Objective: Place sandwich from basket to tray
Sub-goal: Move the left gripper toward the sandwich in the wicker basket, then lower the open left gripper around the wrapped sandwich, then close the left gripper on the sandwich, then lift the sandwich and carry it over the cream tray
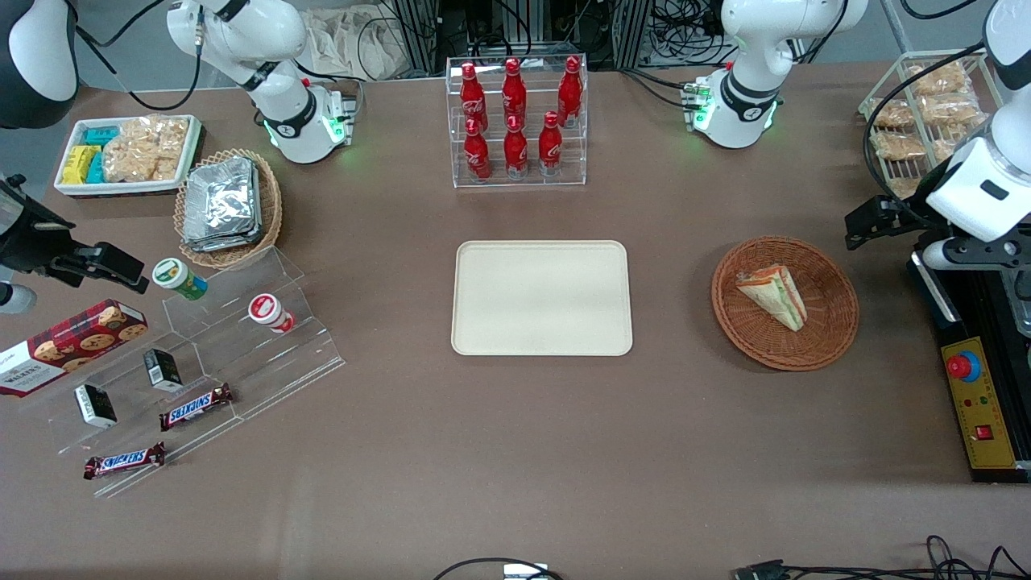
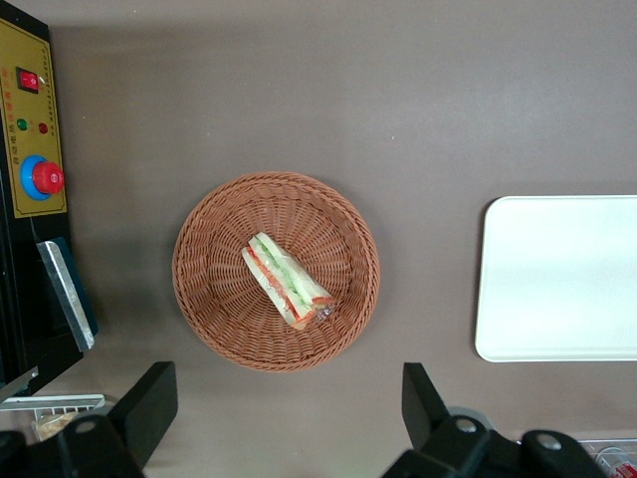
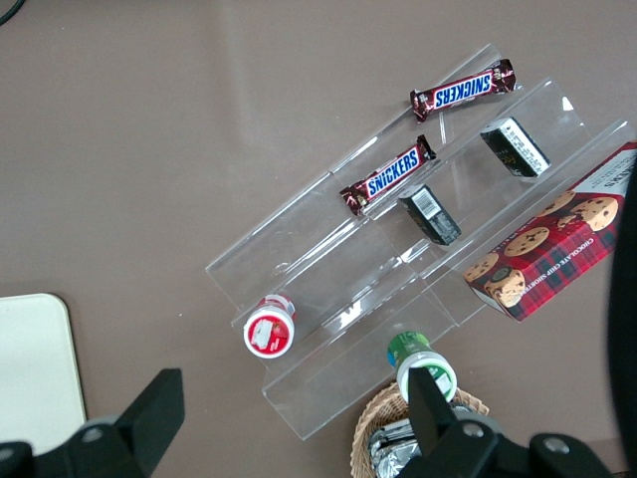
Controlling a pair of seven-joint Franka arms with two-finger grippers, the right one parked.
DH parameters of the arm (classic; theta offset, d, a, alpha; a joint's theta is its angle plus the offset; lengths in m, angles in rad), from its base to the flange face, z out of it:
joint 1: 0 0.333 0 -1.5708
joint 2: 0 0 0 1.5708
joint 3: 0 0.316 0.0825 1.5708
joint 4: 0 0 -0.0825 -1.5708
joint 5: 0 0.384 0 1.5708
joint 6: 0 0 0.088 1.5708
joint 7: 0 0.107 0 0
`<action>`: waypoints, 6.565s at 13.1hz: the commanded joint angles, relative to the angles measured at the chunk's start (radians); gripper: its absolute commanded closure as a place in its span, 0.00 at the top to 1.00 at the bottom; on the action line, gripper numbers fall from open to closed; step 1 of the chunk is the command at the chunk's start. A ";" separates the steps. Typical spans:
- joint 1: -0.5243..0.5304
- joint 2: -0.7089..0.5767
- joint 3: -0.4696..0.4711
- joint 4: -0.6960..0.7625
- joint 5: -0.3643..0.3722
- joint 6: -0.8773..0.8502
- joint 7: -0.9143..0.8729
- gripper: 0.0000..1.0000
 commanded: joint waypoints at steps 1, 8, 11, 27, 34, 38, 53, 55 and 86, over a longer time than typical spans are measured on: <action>-0.012 0.010 0.000 0.026 0.013 -0.023 -0.001 1.00; 0.002 -0.008 0.007 -0.095 0.015 0.021 -0.031 1.00; 0.006 -0.068 0.010 -0.267 0.015 0.151 -0.151 1.00; 0.048 -0.035 0.006 -0.850 0.017 0.871 -0.564 1.00; 0.043 0.022 0.006 -0.961 0.015 1.066 -0.607 1.00; 0.043 0.067 0.006 -0.988 0.015 1.143 -0.627 1.00; 0.045 -0.042 0.001 -0.919 0.017 0.969 -0.579 0.05; 0.042 -0.071 -0.002 -0.851 0.018 0.843 -0.536 0.05; -0.055 0.268 -0.585 -0.536 0.310 0.785 -0.640 0.13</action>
